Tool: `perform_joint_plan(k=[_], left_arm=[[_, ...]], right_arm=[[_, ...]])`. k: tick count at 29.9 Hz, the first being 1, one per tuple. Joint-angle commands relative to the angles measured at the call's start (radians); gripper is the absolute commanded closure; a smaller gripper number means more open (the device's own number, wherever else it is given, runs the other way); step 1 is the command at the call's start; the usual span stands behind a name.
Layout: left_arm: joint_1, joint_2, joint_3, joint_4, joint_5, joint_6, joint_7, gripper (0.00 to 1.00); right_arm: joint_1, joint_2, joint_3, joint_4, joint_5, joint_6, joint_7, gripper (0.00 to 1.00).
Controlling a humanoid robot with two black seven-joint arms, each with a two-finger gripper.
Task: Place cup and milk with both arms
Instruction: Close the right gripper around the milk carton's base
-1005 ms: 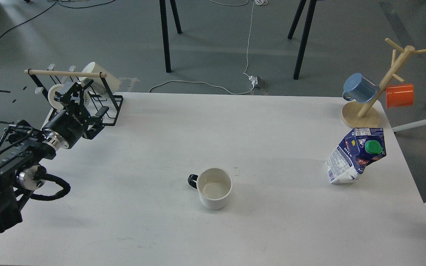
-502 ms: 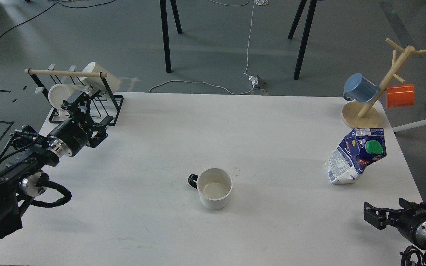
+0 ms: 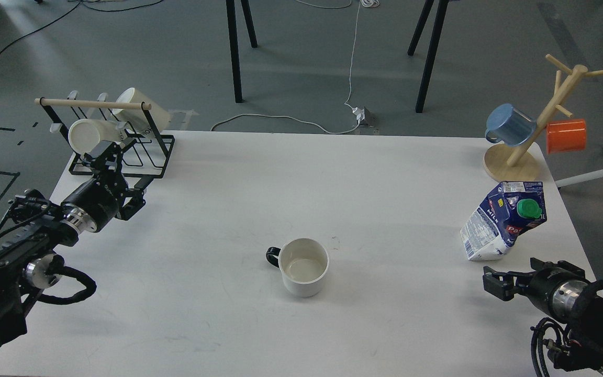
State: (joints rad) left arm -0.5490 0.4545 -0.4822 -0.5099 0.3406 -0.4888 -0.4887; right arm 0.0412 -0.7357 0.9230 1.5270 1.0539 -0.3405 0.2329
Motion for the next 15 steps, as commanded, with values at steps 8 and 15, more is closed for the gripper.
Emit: perform_joint_plan(k=[8,15], left_arm=[[0.001,0.001,0.001,0.008,0.0,0.0,0.0,0.01],[0.003,0.001,0.001,0.008,0.012,0.0,0.0,0.01]], right_arm=[[0.068,0.004,-0.004,-0.008,-0.002,-0.025,-0.001,0.02],[0.074,0.032,0.036,-0.014,-0.006,-0.022,-0.001,0.03]])
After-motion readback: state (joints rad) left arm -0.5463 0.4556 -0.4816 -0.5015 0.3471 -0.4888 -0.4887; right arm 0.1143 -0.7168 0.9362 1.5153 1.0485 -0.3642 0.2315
